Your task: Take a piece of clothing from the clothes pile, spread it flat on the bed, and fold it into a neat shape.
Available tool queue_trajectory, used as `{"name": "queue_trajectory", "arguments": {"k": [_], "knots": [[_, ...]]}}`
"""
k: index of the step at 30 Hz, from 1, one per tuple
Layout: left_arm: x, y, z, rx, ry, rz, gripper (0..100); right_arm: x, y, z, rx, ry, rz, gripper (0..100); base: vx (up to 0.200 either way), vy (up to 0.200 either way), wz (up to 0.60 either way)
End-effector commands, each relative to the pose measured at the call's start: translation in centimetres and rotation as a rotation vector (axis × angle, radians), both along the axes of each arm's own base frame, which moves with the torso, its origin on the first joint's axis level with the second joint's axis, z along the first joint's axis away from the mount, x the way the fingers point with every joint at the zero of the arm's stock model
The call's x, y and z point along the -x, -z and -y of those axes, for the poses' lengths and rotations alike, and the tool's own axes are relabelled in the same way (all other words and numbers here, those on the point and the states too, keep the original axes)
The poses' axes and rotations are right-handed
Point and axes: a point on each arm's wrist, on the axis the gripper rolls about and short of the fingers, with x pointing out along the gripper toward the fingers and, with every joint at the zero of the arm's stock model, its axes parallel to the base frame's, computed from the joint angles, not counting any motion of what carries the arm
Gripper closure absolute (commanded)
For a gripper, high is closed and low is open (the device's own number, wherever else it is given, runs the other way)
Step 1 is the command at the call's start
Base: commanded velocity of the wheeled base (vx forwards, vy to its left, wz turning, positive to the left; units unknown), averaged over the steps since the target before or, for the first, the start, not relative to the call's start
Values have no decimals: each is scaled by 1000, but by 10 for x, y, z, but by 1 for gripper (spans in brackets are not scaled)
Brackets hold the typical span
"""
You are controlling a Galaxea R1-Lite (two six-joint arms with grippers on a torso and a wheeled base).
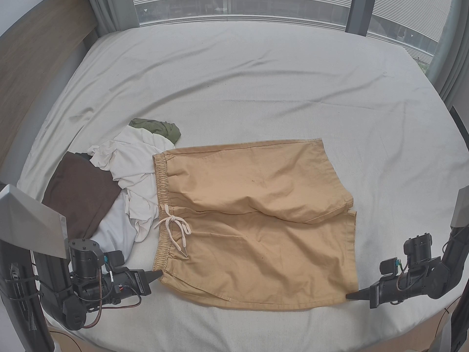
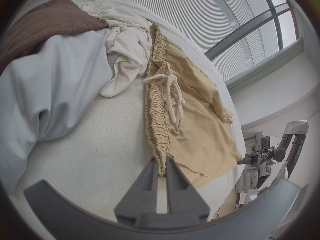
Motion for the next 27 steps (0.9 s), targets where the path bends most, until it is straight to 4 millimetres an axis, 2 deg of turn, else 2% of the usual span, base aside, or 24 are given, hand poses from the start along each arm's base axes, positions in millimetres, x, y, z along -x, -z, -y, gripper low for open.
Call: {"name": "queue_trajectory", "arguments": {"k": [1, 6, 15, 27], "knots": [[1, -4, -1, 6, -2, 11, 100, 1, 1, 0, 1, -1, -6, 100, 0, 0, 0], [6, -8, -3, 15, -5, 8, 100, 4, 1, -4, 2, -22, -11, 100, 0, 0, 0], [25, 3, -6, -33, 10, -100, 100, 11, 3, -7, 4, -38, -36, 100, 0, 0, 0], [32, 10, -9, -97, 43, -176, 100, 19, 7, -9, 10, -55, -78, 100, 0, 0, 0]]}}
